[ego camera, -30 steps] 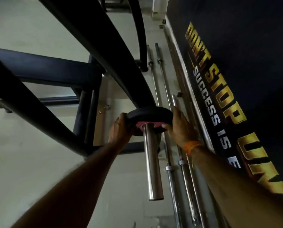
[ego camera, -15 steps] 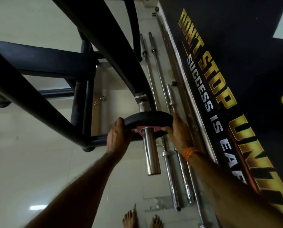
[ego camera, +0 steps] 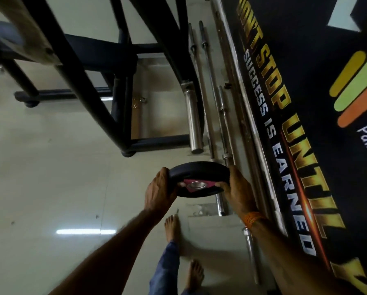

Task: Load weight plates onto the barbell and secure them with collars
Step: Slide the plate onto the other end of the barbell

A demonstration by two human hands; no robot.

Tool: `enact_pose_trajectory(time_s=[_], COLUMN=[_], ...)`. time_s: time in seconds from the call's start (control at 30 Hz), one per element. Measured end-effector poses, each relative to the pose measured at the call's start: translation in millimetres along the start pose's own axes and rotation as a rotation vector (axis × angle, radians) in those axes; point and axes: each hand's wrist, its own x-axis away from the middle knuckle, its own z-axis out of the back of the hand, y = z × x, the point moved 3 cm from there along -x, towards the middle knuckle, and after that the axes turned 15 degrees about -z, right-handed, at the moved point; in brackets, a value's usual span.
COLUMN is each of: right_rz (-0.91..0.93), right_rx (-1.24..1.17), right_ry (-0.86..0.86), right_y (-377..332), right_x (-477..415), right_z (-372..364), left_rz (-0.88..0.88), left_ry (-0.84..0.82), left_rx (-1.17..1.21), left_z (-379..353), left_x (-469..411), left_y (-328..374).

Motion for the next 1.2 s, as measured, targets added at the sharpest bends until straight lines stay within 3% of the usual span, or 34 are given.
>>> enact_pose_trajectory(time_s=[0.23, 0.47, 0.87, 1.2], right_rz=[0.142, 0.359, 0.590, 0.645], right_rx=[-0.048, -0.199, -0.287, -0.288], right_ry=[0.043, 0.148, 0.251, 0.245], right_y=[-56.1, -153.5, -358.9, -444.6], right_x=[118.6, 202.6, 297.1, 321.4], right_z=[24.8, 35.5, -56.8, -109.8], left_rz=[-0.052, -0.115, -0.249, -0.219], left_ry=[0.124, 0.360, 0.592, 0.618], left_rx=[-0.125, -0.281, -0.282, -0.274], left_z=[106.0, 226.7, 431.4, 517.2], left_x=[99.7, 163.7, 239.9, 261.6], left_y=[50.7, 65.5, -27.2, -84.3])
